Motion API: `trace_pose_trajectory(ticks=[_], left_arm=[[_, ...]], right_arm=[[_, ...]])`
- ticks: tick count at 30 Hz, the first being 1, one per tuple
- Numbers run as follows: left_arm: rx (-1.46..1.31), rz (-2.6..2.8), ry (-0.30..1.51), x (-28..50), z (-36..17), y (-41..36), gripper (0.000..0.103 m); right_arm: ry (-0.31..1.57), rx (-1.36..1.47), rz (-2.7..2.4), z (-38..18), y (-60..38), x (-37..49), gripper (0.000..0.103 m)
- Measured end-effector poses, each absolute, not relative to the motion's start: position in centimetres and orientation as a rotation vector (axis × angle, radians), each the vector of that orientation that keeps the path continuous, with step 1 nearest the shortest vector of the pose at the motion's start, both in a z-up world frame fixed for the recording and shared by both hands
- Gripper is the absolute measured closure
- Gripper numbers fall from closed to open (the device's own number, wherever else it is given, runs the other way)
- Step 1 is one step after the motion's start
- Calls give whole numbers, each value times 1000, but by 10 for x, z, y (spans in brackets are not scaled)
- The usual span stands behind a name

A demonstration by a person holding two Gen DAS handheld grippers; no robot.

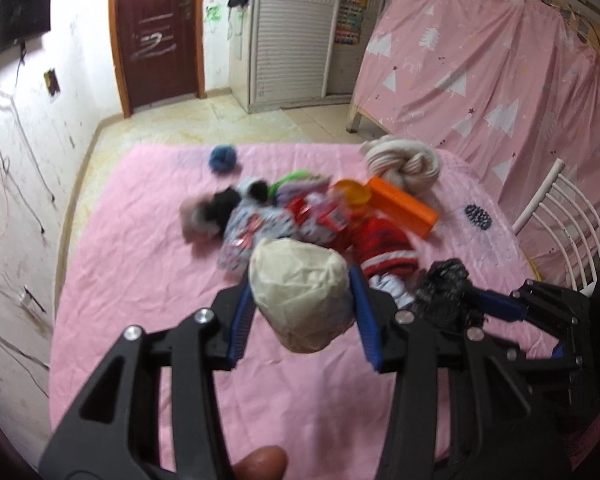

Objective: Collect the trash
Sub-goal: 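Carry both items to the yellow bin and open both tools to drop them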

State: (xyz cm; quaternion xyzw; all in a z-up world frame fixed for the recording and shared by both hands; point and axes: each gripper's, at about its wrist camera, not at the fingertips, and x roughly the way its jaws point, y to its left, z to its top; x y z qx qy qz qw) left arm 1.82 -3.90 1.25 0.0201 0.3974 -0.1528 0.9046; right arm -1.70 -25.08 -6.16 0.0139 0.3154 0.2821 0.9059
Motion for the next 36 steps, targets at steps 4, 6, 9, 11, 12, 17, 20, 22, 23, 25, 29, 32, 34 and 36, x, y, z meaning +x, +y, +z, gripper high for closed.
trace_pose_trajectory(ticks=[4, 6, 9, 11, 12, 17, 20, 22, 23, 25, 29, 32, 34, 36], left_arm=[[97, -340, 797, 19, 24, -73, 60], [118, -357, 796, 21, 27, -89, 60], [157, -385, 795, 22, 30, -118, 60], [179, -407, 798, 24, 32, -138, 60], [186, -417, 799, 24, 32, -146, 60], [231, -482, 818, 26, 33, -193, 60], [266, -530, 830, 26, 32, -224, 60], [286, -566, 839, 24, 33, -245, 60], [292, -584, 843, 24, 32, -255, 60], [310, -619, 849, 24, 30, -277, 60], [335, -690, 878, 24, 24, -319, 60], [350, -725, 898, 27, 18, -342, 60], [359, -754, 920, 29, 13, -360, 60], [367, -775, 936, 32, 8, -375, 60]], right_arm=[[623, 64, 471, -61, -291, -16, 78], [610, 81, 415, -61, -313, -17, 78], [591, 120, 353, -63, -344, -17, 78], [581, 140, 318, -64, -362, -22, 78], [574, 155, 292, -66, -374, -24, 78], [560, 186, 155, -71, -425, -26, 78], [561, 225, 82, -76, -457, -28, 78], [565, 248, 20, -82, -480, -30, 78], [570, 257, -6, -85, -489, -31, 78], [578, 282, -60, -91, -512, -35, 78], [594, 306, -120, -101, -536, -39, 78], [610, 332, -144, -109, -550, -39, 78], [625, 346, -157, -117, -557, -39, 78], [639, 355, -166, -122, -559, -38, 78]])
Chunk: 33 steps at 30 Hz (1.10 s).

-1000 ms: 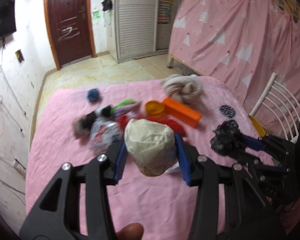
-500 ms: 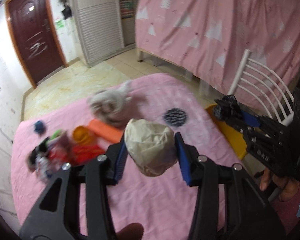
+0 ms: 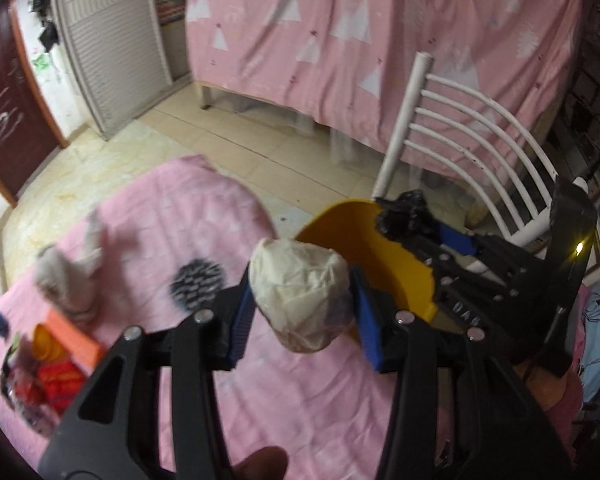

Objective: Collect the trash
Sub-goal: 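Carry both items to the yellow bin and open both tools to drop them, then grasp the grey yarn skein with the right tool while the left tool grasps the pink-black sock toy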

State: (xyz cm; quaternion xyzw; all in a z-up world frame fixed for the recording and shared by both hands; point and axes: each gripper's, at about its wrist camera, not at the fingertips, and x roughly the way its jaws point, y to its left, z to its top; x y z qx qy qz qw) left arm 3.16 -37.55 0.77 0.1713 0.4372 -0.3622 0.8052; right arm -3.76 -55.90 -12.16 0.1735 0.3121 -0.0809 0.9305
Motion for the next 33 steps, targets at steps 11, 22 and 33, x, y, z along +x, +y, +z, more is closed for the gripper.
trace_pose_trajectory(ticks=[11, 22, 33], left_arm=[[376, -811, 958, 38, -4, -413, 37], [325, -790, 971, 45, 4, -388, 37], [244, -751, 942, 56, 22, -334, 36]], right_arm=[[676, 390, -229, -138, -576, -36, 44], [661, 378, -199, -129, -566, -34, 42], [620, 310, -139, -94, -526, -22, 41]])
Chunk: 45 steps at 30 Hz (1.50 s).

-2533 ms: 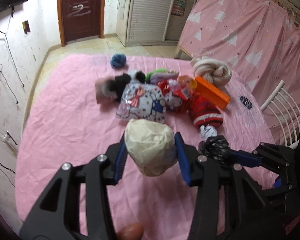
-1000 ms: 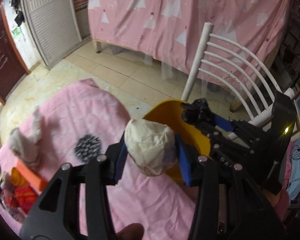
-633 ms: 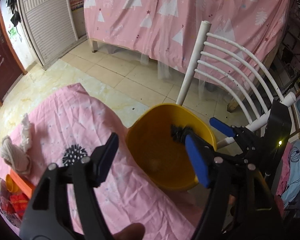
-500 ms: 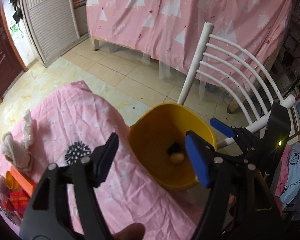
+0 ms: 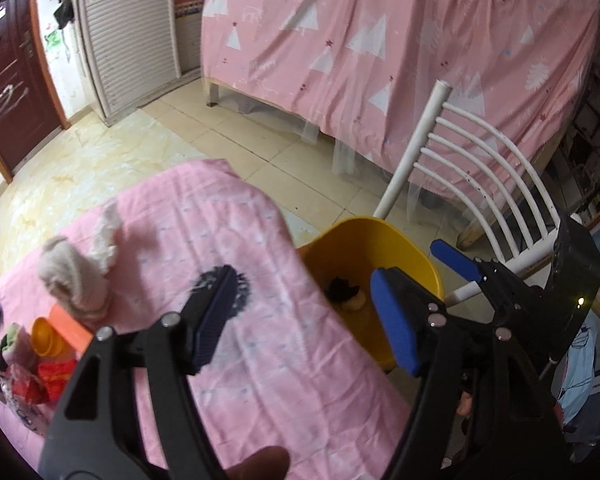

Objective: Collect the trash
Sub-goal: 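Grasp the grey yarn skein with the right tool while the left tool grasps the pink-black sock toy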

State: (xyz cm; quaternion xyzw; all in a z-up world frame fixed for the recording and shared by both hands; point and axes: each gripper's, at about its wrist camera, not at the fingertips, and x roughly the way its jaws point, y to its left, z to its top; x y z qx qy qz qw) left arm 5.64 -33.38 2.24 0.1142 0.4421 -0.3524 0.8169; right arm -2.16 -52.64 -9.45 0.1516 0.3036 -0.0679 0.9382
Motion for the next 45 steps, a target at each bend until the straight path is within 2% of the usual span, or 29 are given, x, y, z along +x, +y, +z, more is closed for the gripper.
trace_pose_trajectory(ticks=[15, 38, 45], left_arm=[[141, -604, 906, 97, 38, -221, 31], [61, -334, 922, 157, 22, -58, 31], [39, -266, 922, 170, 24, -20, 31]], right_arm=[[628, 174, -24, -66, -437, 30, 38], [683, -5, 140, -47, -312, 122, 35], [706, -39, 156, -51, -291, 144, 29]])
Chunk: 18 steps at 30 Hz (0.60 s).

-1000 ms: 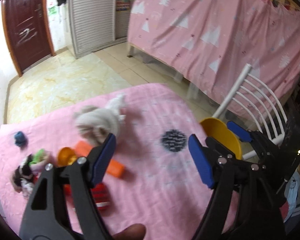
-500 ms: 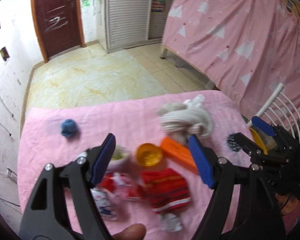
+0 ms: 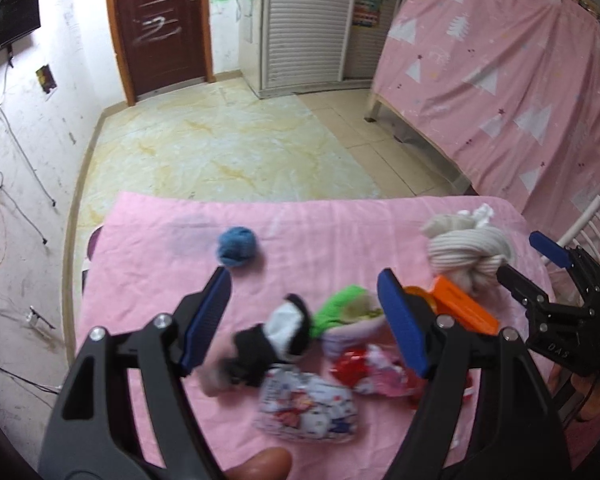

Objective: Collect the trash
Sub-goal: 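Grasp the grey yarn skein with the right tool while the left tool grasps the pink-black sock toy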

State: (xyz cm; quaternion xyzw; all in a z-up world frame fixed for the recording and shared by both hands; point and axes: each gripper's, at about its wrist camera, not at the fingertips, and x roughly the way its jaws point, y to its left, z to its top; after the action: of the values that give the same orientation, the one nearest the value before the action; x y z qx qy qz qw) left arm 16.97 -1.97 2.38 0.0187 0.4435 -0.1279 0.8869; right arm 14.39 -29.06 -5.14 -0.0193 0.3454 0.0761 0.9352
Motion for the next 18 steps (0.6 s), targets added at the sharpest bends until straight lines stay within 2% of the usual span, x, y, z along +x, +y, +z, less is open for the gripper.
trace_pose_trajectory(ticks=[18], left_arm=[[-43, -237, 1096, 182, -30, 15, 27]], right_arm=[[769, -73, 193, -77, -263, 182, 27]])
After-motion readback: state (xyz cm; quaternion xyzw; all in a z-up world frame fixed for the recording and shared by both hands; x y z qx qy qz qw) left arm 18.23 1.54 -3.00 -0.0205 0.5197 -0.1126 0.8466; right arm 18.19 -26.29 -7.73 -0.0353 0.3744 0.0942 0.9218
